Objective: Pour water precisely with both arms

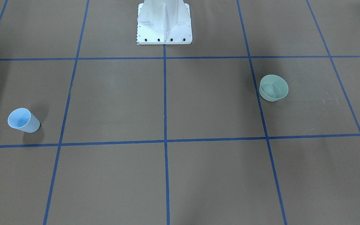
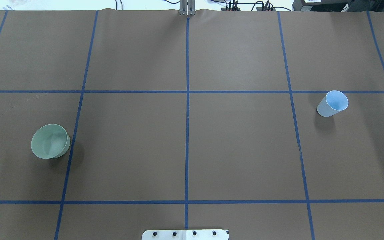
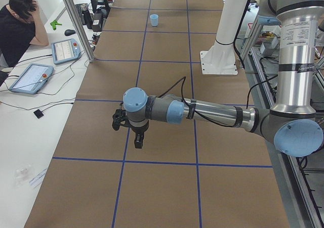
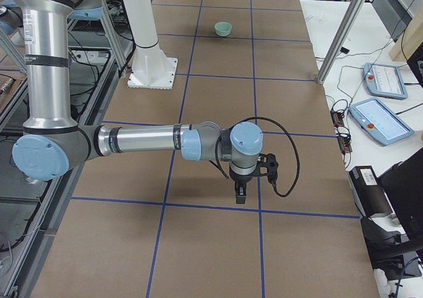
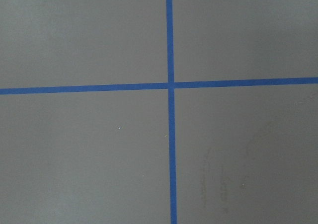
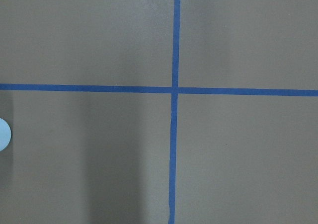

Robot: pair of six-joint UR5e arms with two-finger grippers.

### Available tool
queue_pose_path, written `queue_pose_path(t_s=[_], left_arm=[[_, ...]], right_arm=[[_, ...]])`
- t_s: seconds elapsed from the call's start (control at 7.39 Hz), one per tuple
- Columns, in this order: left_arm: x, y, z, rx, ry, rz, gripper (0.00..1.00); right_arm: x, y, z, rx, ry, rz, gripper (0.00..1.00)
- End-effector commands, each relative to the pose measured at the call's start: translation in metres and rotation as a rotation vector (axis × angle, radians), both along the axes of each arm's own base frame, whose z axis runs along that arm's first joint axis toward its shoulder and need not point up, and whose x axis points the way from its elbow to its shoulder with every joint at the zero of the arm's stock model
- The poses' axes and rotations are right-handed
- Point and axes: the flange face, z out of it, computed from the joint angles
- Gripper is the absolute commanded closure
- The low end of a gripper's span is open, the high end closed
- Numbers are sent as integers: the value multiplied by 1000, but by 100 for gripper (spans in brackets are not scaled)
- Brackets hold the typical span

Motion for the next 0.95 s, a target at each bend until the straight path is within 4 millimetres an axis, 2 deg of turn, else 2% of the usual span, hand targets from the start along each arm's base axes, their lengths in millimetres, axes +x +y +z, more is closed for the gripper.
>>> queue_pose_path(t_s=[0.0,0.14,0.27,0.54,0.68,0.81], left_arm=[[2,-15,-21,51,17,4,0],[4,-16,-20,25,19,-14,0],[15,-16,-24,-53,27,-66,0],[63,-6,-51,-100,73,-157,0],[91,24,-34,-95,85,-194,0],[133,36,-34,-101,77,-225,0]], right_arm=[[0,-1,-6,11,-1,0,0],[1,0,-6,11,-1,2,0],[0,1,-6,11,-1,0,0],[0,3,-5,9,0,0,0],[1,3,-5,9,2,2,0],[1,3,-5,10,5,2,0]])
